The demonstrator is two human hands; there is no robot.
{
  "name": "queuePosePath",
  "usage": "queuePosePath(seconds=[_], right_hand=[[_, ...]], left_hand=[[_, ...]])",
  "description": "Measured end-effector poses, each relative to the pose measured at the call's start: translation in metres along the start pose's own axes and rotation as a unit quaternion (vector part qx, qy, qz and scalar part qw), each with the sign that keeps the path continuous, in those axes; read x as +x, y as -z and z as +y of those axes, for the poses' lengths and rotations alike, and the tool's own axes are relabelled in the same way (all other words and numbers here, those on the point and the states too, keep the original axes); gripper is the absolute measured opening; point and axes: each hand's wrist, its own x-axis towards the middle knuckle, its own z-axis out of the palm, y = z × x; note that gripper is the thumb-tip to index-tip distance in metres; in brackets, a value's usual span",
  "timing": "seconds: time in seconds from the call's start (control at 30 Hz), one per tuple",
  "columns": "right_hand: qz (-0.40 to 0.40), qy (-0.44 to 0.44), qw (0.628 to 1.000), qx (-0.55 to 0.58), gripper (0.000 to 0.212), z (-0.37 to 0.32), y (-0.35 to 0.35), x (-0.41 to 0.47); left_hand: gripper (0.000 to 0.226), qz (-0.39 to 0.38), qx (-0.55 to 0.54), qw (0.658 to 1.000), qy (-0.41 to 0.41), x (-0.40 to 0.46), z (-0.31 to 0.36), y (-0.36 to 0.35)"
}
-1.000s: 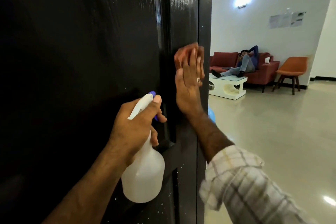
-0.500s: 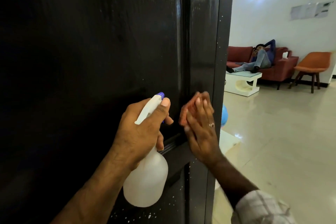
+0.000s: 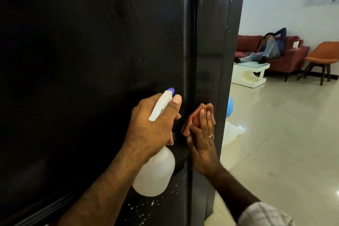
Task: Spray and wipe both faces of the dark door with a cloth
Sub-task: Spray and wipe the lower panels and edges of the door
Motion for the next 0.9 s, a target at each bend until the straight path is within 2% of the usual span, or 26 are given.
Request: queuePosePath(seconds=[0.07, 0.13, 0.27, 0.37, 0.47, 0.53, 0.63, 0.73, 0.8, 0.9], right_hand=[[0.018, 0.033, 0.999, -0.008, 0.051, -0.008, 0.01, 0.029], [0.07, 0.062, 0.996, 0.002, 0.056, -0.034, 0.015, 0.079], [0.158, 0.035, 0.985, 0.066, 0.058, -0.093, 0.006, 0.138], [0.133, 0.096, 0.985, 0.048, 0.058, -0.108, -0.008, 0.113], [0.012, 0.201, 0.979, 0.01, 0.052, -0.094, -0.023, 0.047], [-0.025, 0.243, 0.97, -0.02, 0.039, -0.085, -0.021, 0.022], [0.042, 0.213, 0.976, 0.009, 0.024, -0.101, -0.011, 0.059], [0.132, 0.148, 0.98, 0.03, 0.032, -0.173, -0.02, 0.106], [0.132, 0.164, 0.978, 0.008, 0.042, -0.222, -0.037, 0.106], [0.085, 0.233, 0.968, -0.016, 0.048, -0.26, -0.058, 0.076]], left_hand=[[0.036, -0.002, 0.003, 1.0, 0.002, 0.0, 0.0, -0.001], [0.033, 0.006, 0.0, 1.0, 0.004, -0.001, 0.003, 0.005], [0.039, 0.038, 0.005, 0.999, 0.001, -0.022, 0.012, 0.037], [0.037, 0.071, 0.016, 0.997, -0.023, -0.05, 0.013, 0.08], [0.039, 0.088, 0.02, 0.996, -0.012, -0.076, 0.009, 0.114], [0.039, 0.087, 0.029, 0.996, 0.002, -0.093, 0.006, 0.132], [0.039, 0.099, 0.04, 0.994, 0.013, -0.114, 0.003, 0.154], [0.04, 0.116, 0.023, 0.993, 0.013, -0.129, 0.0, 0.175], [0.04, 0.133, 0.0, 0.991, 0.012, -0.138, 0.0, 0.188], [0.039, 0.162, -0.019, 0.987, 0.008, -0.158, 0.001, 0.212]])
